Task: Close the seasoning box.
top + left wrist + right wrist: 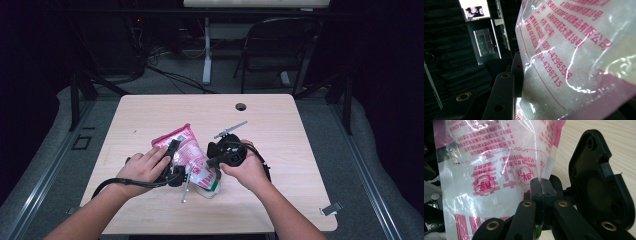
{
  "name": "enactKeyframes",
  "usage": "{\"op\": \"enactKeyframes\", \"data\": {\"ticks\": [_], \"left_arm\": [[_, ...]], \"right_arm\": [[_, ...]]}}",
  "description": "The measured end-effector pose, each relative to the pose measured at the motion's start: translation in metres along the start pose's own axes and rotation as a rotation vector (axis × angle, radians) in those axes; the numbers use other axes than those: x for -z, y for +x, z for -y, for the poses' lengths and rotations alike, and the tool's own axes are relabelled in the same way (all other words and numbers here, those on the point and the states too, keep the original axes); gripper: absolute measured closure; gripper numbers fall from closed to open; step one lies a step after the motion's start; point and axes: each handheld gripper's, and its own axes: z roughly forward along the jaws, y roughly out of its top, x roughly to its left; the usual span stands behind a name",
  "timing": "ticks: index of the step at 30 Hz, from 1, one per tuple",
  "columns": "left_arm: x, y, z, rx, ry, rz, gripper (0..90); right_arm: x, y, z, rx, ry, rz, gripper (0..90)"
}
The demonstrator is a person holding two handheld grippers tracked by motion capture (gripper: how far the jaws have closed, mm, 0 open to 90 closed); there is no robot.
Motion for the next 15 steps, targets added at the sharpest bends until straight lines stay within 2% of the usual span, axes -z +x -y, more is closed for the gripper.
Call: {"op": "enactKeyframes", "data": {"ticks": [13,15], "left_arm": [[0.0026,-0.0008,-0.0015,-0.024,0.008,-0.014,68.7],[0.0028,-0.0009,-0.0012,-0.037,0.011,-0.019,68.8]], "right_arm": [[-0.0003,0.0007,0.0003,0.000,-0.002,0.004,90.0],[-0.0013,0.0010,0.0000,0.002,0.001,0.006,90.0]]}}
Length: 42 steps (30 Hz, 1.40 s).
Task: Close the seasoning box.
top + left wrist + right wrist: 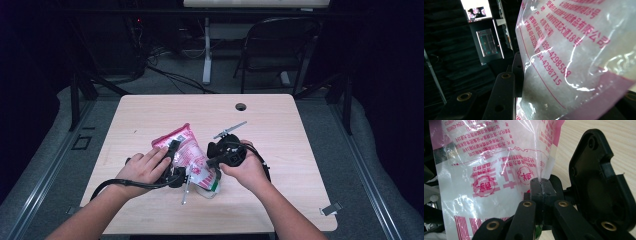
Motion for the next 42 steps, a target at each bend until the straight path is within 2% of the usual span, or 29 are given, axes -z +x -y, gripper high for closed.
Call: {"op": "enactKeyframes", "data": {"ticks": [3,42], "left_arm": [[-0.0003,-0.0007,0.0009,0.009,0.000,0.001,68.8],[0.0021,-0.0022,0.0008,-0.034,0.006,-0.010,70.3]], "right_arm": [[-0.0009,0.0003,-0.0010,0.003,0.005,0.001,90.0],[-0.0047,-0.0004,-0.0023,0.006,0.009,-0.006,90.0]]}}
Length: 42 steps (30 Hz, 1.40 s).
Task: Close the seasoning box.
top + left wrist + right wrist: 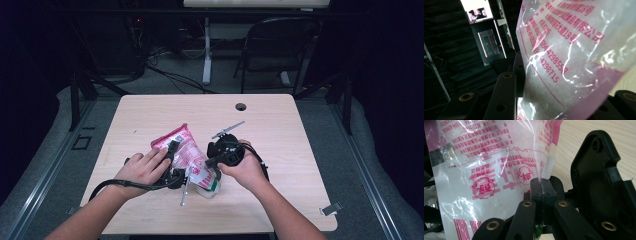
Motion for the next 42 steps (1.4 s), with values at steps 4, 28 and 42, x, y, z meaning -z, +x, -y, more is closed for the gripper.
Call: {"op": "enactKeyframes", "data": {"ticks": [4,28,42], "left_arm": [[0.0006,-0.0001,-0.0004,-0.012,0.006,-0.001,70.7],[0.0052,-0.0014,-0.0016,-0.052,0.007,-0.017,73.3],[0.0082,-0.0010,-0.0028,-0.062,-0.002,-0.021,74.2]], "right_arm": [[0.0000,0.0001,0.0000,0.001,0.001,0.000,90.0],[-0.0011,0.0023,0.0003,0.010,0.005,0.012,90.0],[-0.0011,0.0026,0.0004,0.007,-0.002,0.031,90.0]]}}
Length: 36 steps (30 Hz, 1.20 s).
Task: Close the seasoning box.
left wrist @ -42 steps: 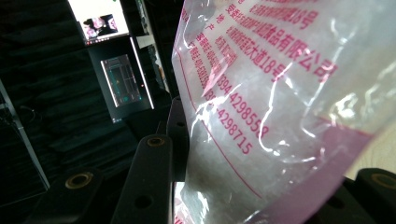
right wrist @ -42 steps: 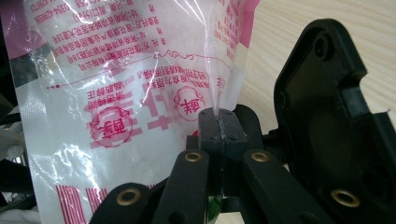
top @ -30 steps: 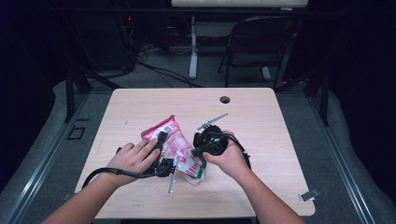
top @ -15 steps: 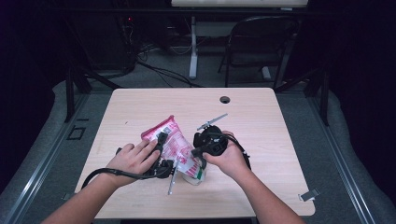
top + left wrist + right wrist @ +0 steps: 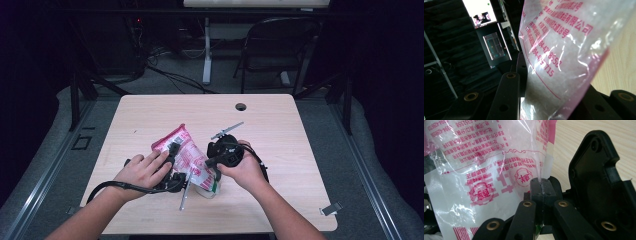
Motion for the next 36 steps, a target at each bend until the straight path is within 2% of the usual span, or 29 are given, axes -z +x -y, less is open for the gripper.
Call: {"op": "enactKeyframes", "data": {"ticks": [2,3,14,15,20,25,27,29,30,36], "left_arm": [[0.0003,-0.0001,-0.0002,-0.005,-0.005,-0.022,74.3],[0.0010,0.0009,-0.0006,-0.007,-0.003,-0.010,74.3],[0.0016,0.0019,-0.0009,-0.007,-0.011,-0.022,74.7],[0.0019,0.0025,-0.0009,-0.008,-0.009,-0.011,74.8],[0.0029,0.0020,-0.0008,-0.015,-0.003,-0.012,74.9],[0.0048,0.0015,-0.0006,-0.032,-0.009,-0.039,75.1],[0.0055,0.0025,-0.0007,-0.031,-0.005,-0.021,75.2],[0.0064,0.0031,-0.0010,-0.044,0.001,-0.026,75.2],[0.0062,0.0019,-0.0008,-0.036,-0.007,-0.039,75.2],[0.0082,0.0017,-0.0012,-0.045,-0.004,-0.040,75.4]], "right_arm": [[0.0000,-0.0002,-0.0001,0.001,0.001,0.001,90.0],[0.0001,-0.0003,-0.0002,0.000,-0.001,0.002,90.0],[0.0014,0.0000,0.0003,-0.001,-0.006,0.006,90.0],[0.0014,0.0000,0.0003,-0.001,-0.007,0.006,90.0],[0.0010,0.0008,0.0004,-0.003,-0.006,0.004,90.0],[0.0015,0.0013,0.0002,-0.001,0.000,0.001,90.0],[0.0019,0.0013,0.0002,0.001,-0.004,0.002,90.0],[0.0022,0.0018,0.0004,-0.002,-0.006,-0.001,90.0],[0.0025,0.0022,0.0006,-0.001,-0.009,0.003,90.0],[0.0035,0.0042,0.0016,0.004,-0.011,0.013,90.0]]}}
